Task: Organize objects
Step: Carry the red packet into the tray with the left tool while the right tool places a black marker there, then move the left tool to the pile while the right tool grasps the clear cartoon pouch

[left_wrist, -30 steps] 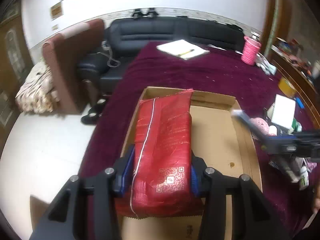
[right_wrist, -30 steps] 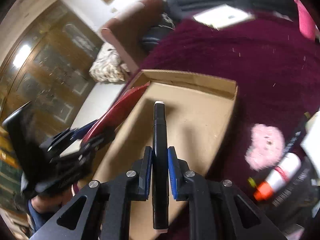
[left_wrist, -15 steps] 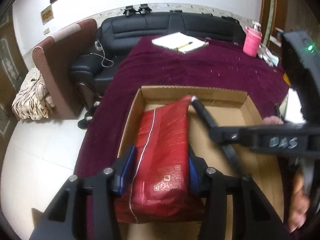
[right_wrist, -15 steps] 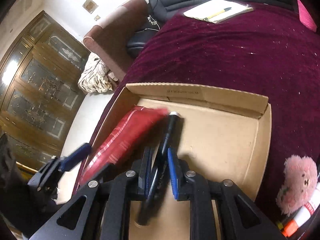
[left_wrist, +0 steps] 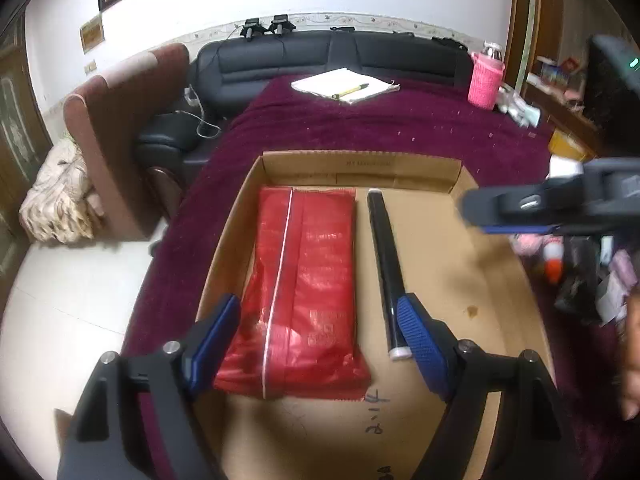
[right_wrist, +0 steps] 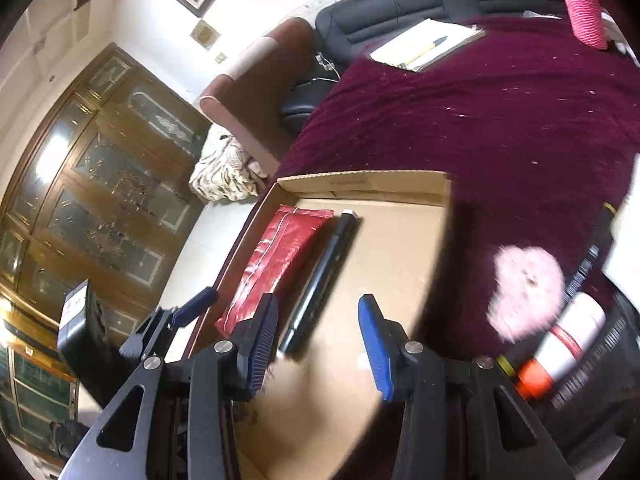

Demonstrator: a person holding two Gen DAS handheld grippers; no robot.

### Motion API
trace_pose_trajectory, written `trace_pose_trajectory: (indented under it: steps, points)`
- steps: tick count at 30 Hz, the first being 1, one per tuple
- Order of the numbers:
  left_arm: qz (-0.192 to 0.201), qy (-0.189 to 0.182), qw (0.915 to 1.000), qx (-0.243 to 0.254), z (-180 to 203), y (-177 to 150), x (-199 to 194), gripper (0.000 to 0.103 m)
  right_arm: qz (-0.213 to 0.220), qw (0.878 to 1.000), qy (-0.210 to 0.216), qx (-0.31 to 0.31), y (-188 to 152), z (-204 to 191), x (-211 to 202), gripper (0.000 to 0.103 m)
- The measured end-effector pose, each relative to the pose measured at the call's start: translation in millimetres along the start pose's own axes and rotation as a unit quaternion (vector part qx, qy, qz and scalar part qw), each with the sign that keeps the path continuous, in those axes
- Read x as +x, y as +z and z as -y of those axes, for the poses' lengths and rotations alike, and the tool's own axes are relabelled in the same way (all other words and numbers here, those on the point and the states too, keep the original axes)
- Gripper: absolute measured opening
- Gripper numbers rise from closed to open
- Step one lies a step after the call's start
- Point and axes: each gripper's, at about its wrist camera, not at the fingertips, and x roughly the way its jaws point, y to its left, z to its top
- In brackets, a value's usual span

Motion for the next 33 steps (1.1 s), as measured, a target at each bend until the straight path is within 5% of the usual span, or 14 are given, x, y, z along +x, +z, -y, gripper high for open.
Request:
trace_pose_trajectory:
  steps: [7,11,15,18,23,28,33]
  points:
    - [0.015,0.021,0.9996,-0.013,16,-11,-16,0.08,0.051,0.998,0.021,-0.027,-36,27,-83,0.047]
    - [0.058,0.028,0.9967,-0.049,19,-11,-43,0.08,0.118,0.993,-0.029,-0.009,-57,67,-157,0.071]
    - [0.103,-0.02,0.993,-0.054,46,-7,-77,0.081,0.171,0.98,-0.074,0.062,-81,123,-217,0.081]
    - [0.11,-0.084,0.9903,-0.008,92,-4,-87,0.091,0.176,0.973,-0.109,0.105,-99,156,-234,0.087]
    - [0.06,-0.161,0.9787,0.112,185,-7,-67,0.093,0.163,0.969,-0.11,0.147,-124,192,-233,0.087]
    - [0.061,-0.151,0.9532,0.255,264,-14,-53,0.093,0.158,0.97,-0.102,0.153,-129,203,-233,0.087]
    - [0.031,-0.158,0.9527,0.258,278,-4,-27,0.086,0.15,0.971,-0.092,0.16,-128,204,-234,0.087]
